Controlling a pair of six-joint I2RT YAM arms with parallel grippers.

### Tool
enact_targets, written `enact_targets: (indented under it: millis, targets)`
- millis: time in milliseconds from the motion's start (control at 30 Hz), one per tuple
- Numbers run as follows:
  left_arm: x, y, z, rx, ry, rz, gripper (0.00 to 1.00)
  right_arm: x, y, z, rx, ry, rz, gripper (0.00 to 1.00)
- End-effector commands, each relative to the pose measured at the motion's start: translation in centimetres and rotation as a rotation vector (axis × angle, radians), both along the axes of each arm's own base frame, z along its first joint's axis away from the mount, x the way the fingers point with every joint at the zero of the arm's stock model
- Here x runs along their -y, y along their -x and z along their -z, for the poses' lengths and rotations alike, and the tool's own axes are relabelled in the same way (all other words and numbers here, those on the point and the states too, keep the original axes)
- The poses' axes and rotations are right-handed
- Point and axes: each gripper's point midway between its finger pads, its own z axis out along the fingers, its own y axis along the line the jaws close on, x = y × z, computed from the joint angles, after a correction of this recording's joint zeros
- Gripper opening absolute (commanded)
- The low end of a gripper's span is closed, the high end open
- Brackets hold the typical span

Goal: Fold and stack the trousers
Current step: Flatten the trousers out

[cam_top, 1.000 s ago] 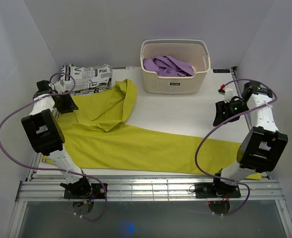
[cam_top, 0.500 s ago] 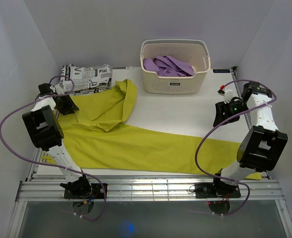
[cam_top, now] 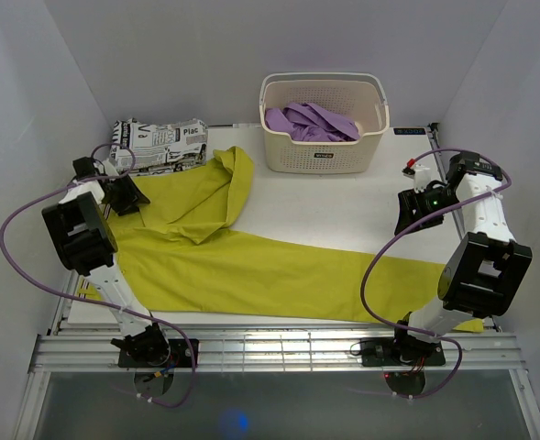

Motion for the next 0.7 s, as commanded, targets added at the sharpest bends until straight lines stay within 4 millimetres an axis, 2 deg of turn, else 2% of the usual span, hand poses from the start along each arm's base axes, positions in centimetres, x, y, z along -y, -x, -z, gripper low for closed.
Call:
enact_targets:
  millis: [0, 67, 133, 200, 267, 333, 400, 433, 467, 500, 567, 600, 667]
  targets:
    - [-0.4, 0.6, 1.0, -0.028, -0.019, -0.015, 0.58, -0.2, 0.5, 0.0, -0.020, -0.012, -0.003, 0.62]
    - [-0.5, 0.7, 1.1, -0.028, -0.013, -0.010, 0.60, -0.1, 0.5, 0.1, -0.020, -0.010, -0.002, 0.62]
    - [0.0, 0.6, 1.3, -0.017, 0.016, 0.005, 0.56, -0.2, 0.4, 0.2, -0.024, -0.014, 0.001, 0.62]
    - [0.6, 0.4, 1.3, -0.002, 0.050, 0.020, 0.46, -0.3, 0.5, 0.3, -0.031, -0.018, 0.000, 0.61]
    - [1.2, 0.0, 1.0, 0.023, 0.091, 0.026, 0.40, -0.3, 0.4, 0.1, -0.026, -0.022, 0.000, 0.61]
    - [1.5, -0.8, 0.1, 0.065, 0.110, 0.042, 0.31, -0.5, 0.4, 0.0, -0.022, -0.028, -0.001, 0.61]
    - [1.6, -1.5, -1.7, 0.111, 0.115, 0.053, 0.23, -0.6, 0.4, -0.2, -0.018, -0.037, 0.001, 0.61]
    - [1.7, -1.8, -2.6, 0.136, 0.118, 0.063, 0.14, -0.8, 0.4, -0.4, -0.016, -0.049, 0.002, 0.61]
    - [1.9, -2.2, -4.2, 0.174, 0.128, 0.084, 0.08, -0.9, 0.4, -0.5, -0.013, -0.053, 0.002, 0.61]
    - [2.1, -2.5, -6.5, 0.225, 0.121, 0.099, 0.01, -1.0, 0.5, -0.6, -0.017, -0.061, 0.000, 0.61]
    - [3.2, -2.7, -10.1, 0.303, 0.153, 0.155, 0.00, -1.3, 0.1, -1.5, 0.013, -0.081, -0.004, 0.61]
    - [3.7, -2.5, -13.0, 0.361, 0.142, 0.178, 0.00, -1.5, -0.1, -2.1, 0.034, -0.090, -0.010, 0.61]
    - [5.3, -2.1, -15.9, 0.410, 0.152, 0.223, 0.00, -2.3, -1.0, -4.2, 0.105, -0.134, -0.014, 0.63]
